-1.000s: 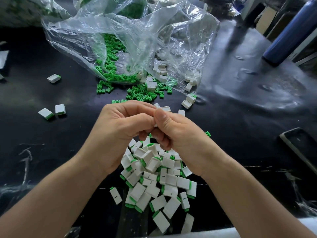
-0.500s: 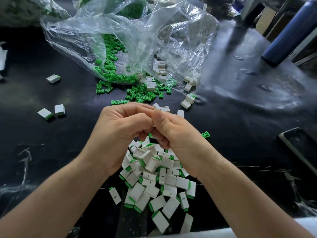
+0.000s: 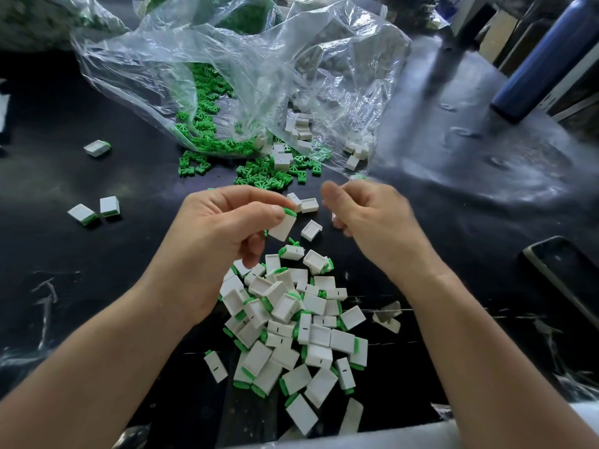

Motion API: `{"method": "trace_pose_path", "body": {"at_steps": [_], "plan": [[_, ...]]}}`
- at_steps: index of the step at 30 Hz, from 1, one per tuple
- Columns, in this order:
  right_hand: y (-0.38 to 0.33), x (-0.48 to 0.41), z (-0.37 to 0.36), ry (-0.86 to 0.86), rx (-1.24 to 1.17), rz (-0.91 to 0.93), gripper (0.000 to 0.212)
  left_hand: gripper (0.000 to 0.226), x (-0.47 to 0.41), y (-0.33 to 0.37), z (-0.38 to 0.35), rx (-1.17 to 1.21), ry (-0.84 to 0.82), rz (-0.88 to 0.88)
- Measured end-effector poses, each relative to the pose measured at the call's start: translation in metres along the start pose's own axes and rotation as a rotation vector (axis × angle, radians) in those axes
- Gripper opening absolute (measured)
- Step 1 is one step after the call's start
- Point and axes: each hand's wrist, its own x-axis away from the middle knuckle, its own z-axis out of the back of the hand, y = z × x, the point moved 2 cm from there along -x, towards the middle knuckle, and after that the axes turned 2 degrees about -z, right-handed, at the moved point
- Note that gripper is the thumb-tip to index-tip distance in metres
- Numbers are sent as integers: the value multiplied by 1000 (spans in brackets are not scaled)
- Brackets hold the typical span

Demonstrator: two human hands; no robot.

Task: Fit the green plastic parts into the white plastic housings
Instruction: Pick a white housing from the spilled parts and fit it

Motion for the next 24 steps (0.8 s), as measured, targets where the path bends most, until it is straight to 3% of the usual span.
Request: {"method": "trace_pose_path", "body": {"at_steps": [2,3,7,10,15,17,19,22,24], "plan": [[10,-8,6,116,175,-9,19,25,0,-1,0,-26,-9,28],[14,-11,7,134,220,-14,16,23,0,-1,0,-42,-22,45],[24,-18,2,100,349,-15,32,4,3,-1,-1,-128,-200,101],[28,-20,-6,56,421,-14,35,23,6,-1,-4,-165,-330,120],[29,-20,-7,69,463,22,24,30,6,-2,-5,-218,-361,126],[27,-18,-4,69,376,24,21,21,6,-2,-4,-215,-328,128],[21,-15,-1,19,143,-7,14,6,4,-3,-3,-216,-228,80],[6,-4,2,-218,-243,-62,10,36,-2,-7,2,-348,-2,-104],[-3,4,1,-382,-405,-51,22,46,-1,-4,2,-352,8,-168]]}}
